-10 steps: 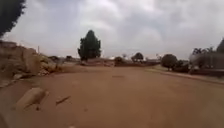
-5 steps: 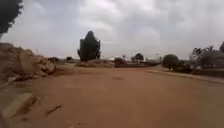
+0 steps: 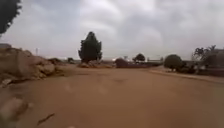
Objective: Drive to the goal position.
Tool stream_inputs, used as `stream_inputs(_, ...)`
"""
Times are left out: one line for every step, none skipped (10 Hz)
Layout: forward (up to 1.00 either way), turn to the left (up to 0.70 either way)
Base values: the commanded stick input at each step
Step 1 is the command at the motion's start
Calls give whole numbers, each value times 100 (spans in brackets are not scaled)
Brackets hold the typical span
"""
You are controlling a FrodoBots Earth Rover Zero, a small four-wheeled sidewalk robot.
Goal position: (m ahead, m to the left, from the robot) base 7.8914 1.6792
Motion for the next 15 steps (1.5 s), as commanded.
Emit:
stream_inputs(50,0)
stream_inputs(50,0)
stream_inputs(50,0)
stream_inputs(50,0)
stream_inputs(50,0)
stream_inputs(50,0)
stream_inputs(50,0)
stream_inputs(50,0)
stream_inputs(50,0)
stream_inputs(50,14)
stream_inputs(50,37)
stream_inputs(50,46)
stream_inputs(50,11)
stream_inputs(50,0)
stream_inputs(50,0)
